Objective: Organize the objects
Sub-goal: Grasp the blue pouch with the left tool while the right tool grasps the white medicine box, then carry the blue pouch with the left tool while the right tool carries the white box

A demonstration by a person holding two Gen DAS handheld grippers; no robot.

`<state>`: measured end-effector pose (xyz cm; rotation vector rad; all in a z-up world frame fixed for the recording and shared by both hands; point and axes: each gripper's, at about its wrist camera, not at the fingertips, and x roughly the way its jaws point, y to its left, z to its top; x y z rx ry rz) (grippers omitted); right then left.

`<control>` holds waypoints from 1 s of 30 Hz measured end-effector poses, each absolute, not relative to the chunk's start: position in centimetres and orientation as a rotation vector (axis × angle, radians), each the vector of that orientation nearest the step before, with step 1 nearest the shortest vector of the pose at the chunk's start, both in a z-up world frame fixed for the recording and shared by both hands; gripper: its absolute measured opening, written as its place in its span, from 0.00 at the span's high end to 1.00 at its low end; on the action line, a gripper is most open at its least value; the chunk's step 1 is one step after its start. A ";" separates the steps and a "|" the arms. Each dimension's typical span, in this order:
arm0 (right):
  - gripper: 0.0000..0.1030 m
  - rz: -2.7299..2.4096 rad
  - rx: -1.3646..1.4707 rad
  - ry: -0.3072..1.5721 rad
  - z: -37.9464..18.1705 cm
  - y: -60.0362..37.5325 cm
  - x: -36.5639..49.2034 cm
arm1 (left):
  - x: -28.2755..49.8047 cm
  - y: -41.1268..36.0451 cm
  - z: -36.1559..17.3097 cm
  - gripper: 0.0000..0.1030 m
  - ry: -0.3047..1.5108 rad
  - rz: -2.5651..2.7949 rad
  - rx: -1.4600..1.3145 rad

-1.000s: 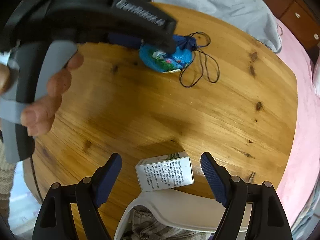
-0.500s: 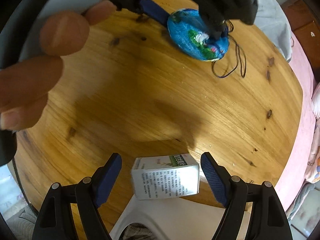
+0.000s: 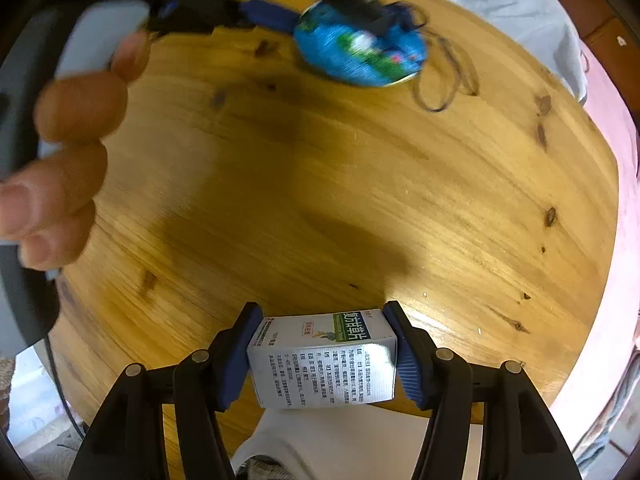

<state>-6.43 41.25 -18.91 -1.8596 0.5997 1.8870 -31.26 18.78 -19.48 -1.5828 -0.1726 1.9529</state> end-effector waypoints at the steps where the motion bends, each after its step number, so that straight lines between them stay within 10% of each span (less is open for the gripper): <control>1: 0.39 1.896 -1.840 0.600 -18.5 41.2 -6.3 | -31.1 18.4 -19.1 0.56 -0.172 1.963 -1.575; 30: 0.39 2.174 -1.277 0.497 1.7 27.7 -0.7 | -14.8 9.1 0.9 0.56 -0.033 2.031 -1.179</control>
